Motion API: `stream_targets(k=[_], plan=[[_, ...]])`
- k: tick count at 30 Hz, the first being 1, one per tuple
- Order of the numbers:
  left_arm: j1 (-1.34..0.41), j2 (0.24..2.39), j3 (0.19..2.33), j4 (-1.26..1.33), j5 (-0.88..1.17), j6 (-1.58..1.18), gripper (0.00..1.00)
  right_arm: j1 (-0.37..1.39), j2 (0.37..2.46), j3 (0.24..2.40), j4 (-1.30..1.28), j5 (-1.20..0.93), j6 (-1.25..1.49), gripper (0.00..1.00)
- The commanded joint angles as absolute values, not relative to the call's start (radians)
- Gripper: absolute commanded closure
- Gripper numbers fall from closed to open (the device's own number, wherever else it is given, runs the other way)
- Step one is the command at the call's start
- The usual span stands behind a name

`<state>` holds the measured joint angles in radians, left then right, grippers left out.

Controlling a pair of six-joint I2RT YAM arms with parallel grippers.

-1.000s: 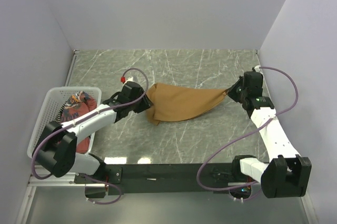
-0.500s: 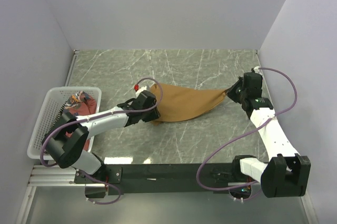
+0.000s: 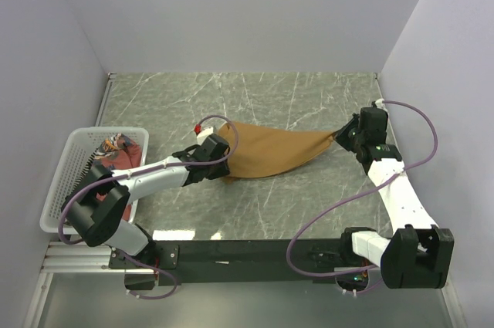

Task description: Fold and stack the tank tops

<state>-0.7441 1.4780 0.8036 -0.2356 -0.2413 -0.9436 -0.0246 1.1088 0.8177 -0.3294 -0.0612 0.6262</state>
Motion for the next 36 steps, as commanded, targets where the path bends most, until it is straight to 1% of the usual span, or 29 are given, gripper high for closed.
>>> stream_targets(k=[1, 10, 17, 20, 21, 23, 27, 28, 32, 33, 36], plan=[[-0.749, 1.486, 0.848, -0.178, -0.226, -0.908, 0.66, -0.035, 1.095, 0.810, -0.288, -0.063, 0.607, 1.00], [-0.758, 1.509, 0.833, -0.173, -0.227, -0.926, 0.70, -0.044, 1.094, 0.807, -0.288, -0.066, 0.600, 1.00], [-0.758, 1.517, 0.833, -0.176, -0.238, -0.925, 0.76, -0.051, 1.098, 0.808, -0.288, -0.071, 0.598, 1.00], [-0.758, 1.513, 0.836, -0.179, -0.238, -0.920, 0.84, -0.054, 1.094, 0.810, -0.291, -0.074, 0.597, 1.00], [-0.758, 1.513, 0.842, -0.181, -0.239, -0.916, 0.92, -0.052, 1.092, 0.811, -0.293, -0.077, 0.597, 1.00], [-0.758, 1.493, 0.850, -0.195, -0.241, -0.908, 0.99, -0.055, 1.085, 0.815, -0.299, -0.086, 0.597, 1.00], [-0.758, 1.407, 0.928, -0.254, -0.255, -0.887, 0.99, -0.066, 1.059, 0.876, -0.336, -0.124, 0.594, 1.00], [-0.758, 1.357, 0.951, -0.271, -0.261, -0.885, 0.99, -0.067, 1.049, 0.896, -0.363, -0.133, 0.592, 1.00], [-0.755, 1.232, 1.096, -0.391, -0.336, -0.862, 0.99, -0.074, 0.970, 1.020, -0.441, -0.161, 0.594, 1.00], [-0.753, 1.212, 1.159, -0.408, -0.354, -0.856, 0.99, -0.075, 0.959, 1.076, -0.460, -0.172, 0.595, 1.00], [-0.753, 1.131, 1.261, -0.445, -0.397, -0.847, 1.00, -0.080, 0.913, 1.182, -0.520, -0.189, 0.612, 1.00]])
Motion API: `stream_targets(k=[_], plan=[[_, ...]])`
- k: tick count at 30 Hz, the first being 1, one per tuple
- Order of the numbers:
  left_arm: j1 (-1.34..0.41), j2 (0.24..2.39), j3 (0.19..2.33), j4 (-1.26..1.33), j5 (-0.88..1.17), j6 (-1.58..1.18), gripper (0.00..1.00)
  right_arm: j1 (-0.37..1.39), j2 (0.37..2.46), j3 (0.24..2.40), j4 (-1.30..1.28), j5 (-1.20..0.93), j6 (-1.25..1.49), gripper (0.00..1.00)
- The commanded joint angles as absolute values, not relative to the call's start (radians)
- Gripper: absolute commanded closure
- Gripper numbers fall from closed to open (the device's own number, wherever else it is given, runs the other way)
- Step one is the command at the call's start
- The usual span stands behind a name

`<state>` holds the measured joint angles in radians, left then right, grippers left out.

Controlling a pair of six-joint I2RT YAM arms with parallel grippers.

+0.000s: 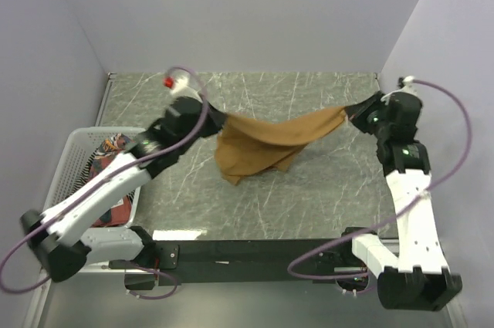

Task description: Fold and stack the tank tops

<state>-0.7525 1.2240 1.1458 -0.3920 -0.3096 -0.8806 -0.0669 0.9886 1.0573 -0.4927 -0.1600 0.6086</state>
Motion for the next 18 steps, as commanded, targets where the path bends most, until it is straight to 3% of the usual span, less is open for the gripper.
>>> stream_targets(k=[1, 11, 16, 18], plan=[[-0.752, 1.093, 1.284, -0.449, -0.405, -0.848, 1.00, -0.081, 0.885, 1.202, -0.531, -0.193, 0.632, 1.00], [-0.749, 1.045, 1.648, -0.462, -0.529, -0.758, 1.00, -0.081, 0.879, 1.554, -0.595, -0.269, 0.693, 1.00], [-0.730, 1.123, 1.690, -0.439, -0.483, -0.756, 0.99, -0.083, 0.902, 1.500, -0.500, -0.293, 0.730, 1.00], [-0.648, 1.149, 1.672, -0.407, -0.393, -0.781, 0.99, -0.081, 0.934, 1.468, -0.456, -0.316, 0.747, 1.00]])
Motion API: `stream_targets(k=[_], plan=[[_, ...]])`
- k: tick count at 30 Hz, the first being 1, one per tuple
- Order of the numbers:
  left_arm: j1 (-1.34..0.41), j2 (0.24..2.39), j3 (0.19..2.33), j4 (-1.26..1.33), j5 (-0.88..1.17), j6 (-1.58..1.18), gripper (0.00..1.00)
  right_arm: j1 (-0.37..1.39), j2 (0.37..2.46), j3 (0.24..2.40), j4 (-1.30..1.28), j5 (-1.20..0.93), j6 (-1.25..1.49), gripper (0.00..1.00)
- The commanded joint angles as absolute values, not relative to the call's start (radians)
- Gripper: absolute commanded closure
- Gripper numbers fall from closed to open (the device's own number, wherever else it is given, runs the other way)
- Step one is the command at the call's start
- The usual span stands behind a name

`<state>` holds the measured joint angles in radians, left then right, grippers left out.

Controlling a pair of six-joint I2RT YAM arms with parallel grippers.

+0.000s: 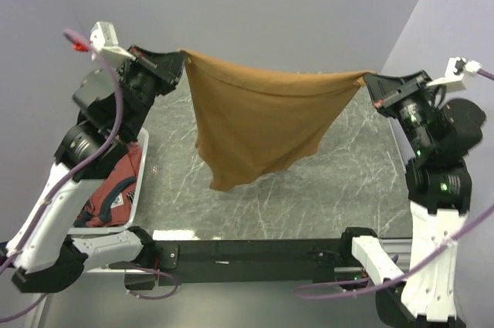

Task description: Fold and stack the tank tops

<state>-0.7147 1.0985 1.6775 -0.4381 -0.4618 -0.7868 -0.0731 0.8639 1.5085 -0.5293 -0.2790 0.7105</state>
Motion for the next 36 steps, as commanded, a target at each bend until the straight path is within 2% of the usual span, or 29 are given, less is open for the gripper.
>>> stream_targets(k=[1, 2, 4, 7, 10, 11, 13, 14, 15, 16, 19, 24, 25, 27, 28, 30, 31, 34, 36], plan=[[-0.597, 1.185, 1.663, -0.385, -0.333, -0.797, 0.99, -0.081, 0.981, 1.460, -0.399, -0.327, 0.765, 1.00], [-0.493, 1.206, 1.642, -0.323, -0.193, -0.822, 0.99, -0.081, 1.009, 1.445, -0.356, -0.343, 0.775, 1.00], [-0.408, 1.290, 1.632, -0.237, -0.093, -0.831, 0.99, -0.080, 1.099, 1.433, -0.197, -0.409, 0.808, 1.00], [-0.272, 1.474, 1.741, -0.129, 0.055, -0.824, 1.00, -0.072, 1.263, 1.478, -0.034, -0.460, 0.847, 1.00], [-0.189, 1.708, 2.015, -0.104, 0.190, -0.839, 0.99, -0.071, 1.478, 1.701, -0.002, -0.486, 0.864, 1.00], [-0.173, 1.776, 2.231, -0.127, 0.218, -0.842, 0.99, -0.072, 1.529, 1.848, -0.002, -0.497, 0.873, 1.00], [-0.132, 1.960, 2.464, -0.198, 0.281, -0.847, 0.99, -0.066, 1.669, 2.015, -0.035, -0.514, 0.880, 1.00], [-0.118, 2.001, 2.622, -0.193, 0.307, -0.873, 0.99, -0.067, 1.710, 2.190, -0.058, -0.514, 0.879, 1.00], [-0.101, 2.023, 2.641, -0.169, 0.340, -0.891, 0.99, -0.066, 1.779, 2.273, -0.086, -0.514, 0.870, 1.00], [-0.066, 2.005, 2.563, -0.094, 0.357, -0.911, 0.99, -0.066, 1.804, 2.398, -0.128, -0.511, 0.870, 1.00], [-0.031, 1.861, 2.348, 0.027, 0.368, -0.947, 1.00, -0.066, 1.798, 2.412, -0.134, -0.509, 0.877, 1.00], [-0.031, 1.656, 1.905, 0.073, 0.403, -0.926, 0.99, -0.064, 1.547, 1.790, -0.002, -0.517, 0.885, 1.00], [-0.038, 1.619, 1.714, 0.098, 0.410, -0.934, 0.99, -0.064, 1.508, 1.591, 0.023, -0.514, 0.881, 1.00], [-0.054, 1.506, 1.518, 0.133, 0.399, -0.948, 0.99, -0.066, 1.413, 1.398, 0.031, -0.515, 0.861, 1.00], [-0.073, 1.468, 1.318, 0.144, 0.393, -0.951, 0.99, -0.066, 1.385, 1.232, 0.008, -0.502, 0.848, 1.00], [-0.087, 1.364, 1.109, 0.178, 0.380, -0.992, 0.99, -0.066, 1.315, 1.076, 0.006, -0.485, 0.813, 1.00], [-0.101, 1.332, 0.910, 0.192, 0.376, -1.006, 0.99, -0.066, 1.302, 0.968, -0.050, -0.471, 0.790, 1.00], [-0.130, 1.226, 0.630, 0.163, 0.347, -1.031, 0.99, -0.069, 1.281, 0.795, -0.150, -0.434, 0.723, 1.00], [-0.147, 1.163, 0.550, 0.100, 0.307, -1.046, 0.99, -0.069, 1.278, 0.727, -0.186, -0.429, 0.692, 1.00]])
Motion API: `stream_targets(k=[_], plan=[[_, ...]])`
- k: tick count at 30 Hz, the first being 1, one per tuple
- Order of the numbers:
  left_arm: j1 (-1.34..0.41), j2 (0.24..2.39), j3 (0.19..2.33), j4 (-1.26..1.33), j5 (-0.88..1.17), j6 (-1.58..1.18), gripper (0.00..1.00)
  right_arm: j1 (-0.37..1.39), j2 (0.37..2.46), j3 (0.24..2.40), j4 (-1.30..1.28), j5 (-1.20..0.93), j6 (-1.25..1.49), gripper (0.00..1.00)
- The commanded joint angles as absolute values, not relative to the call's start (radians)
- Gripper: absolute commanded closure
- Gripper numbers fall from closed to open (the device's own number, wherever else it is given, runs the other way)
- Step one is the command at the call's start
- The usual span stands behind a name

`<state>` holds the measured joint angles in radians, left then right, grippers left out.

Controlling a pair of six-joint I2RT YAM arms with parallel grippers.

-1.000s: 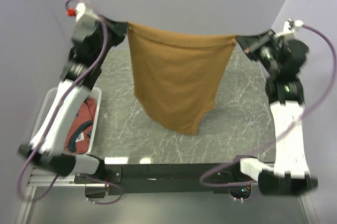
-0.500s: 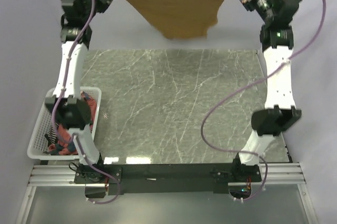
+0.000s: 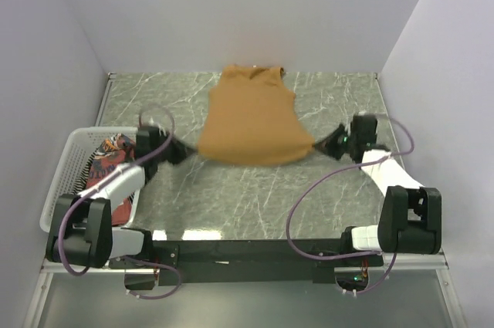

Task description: Fold and stack the tank tops

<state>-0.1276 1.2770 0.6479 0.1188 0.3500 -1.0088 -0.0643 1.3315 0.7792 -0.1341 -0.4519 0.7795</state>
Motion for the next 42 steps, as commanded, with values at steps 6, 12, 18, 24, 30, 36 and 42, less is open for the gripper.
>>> stream_targets(k=[6, 12, 18, 24, 30, 36, 42], plan=[[-0.242, 1.131, 0.508, -0.098, 0.250, -1.014, 1.00, -0.086, 1.229, 0.595, -0.329, -0.350, 0.655, 1.00], [-0.259, 1.100, 0.499, -0.215, 0.261, -1.000, 1.00, -0.116, 1.163, 0.545, -0.457, -0.287, 0.629, 0.99], [-0.270, 1.023, 0.497, -0.317, 0.294, -0.985, 0.80, -0.150, 1.086, 0.557, -0.620, -0.287, 0.617, 0.68], [-0.273, 0.942, 0.549, -0.399, 0.302, -0.924, 0.50, -0.144, 1.022, 0.636, -0.703, -0.249, 0.600, 0.48], [-0.270, 1.073, 0.750, -0.385, 0.174, -0.890, 0.49, 0.335, 1.051, 0.785, -0.629, -0.034, 0.748, 0.50], [-0.239, 1.428, 0.981, -0.330, 0.045, -0.853, 0.57, 0.772, 1.331, 0.970, -0.525, 0.109, 0.865, 0.60], [-0.227, 1.785, 1.231, -0.354, 0.006, -0.807, 0.71, 1.020, 1.675, 1.265, -0.545, 0.179, 0.888, 0.68]])
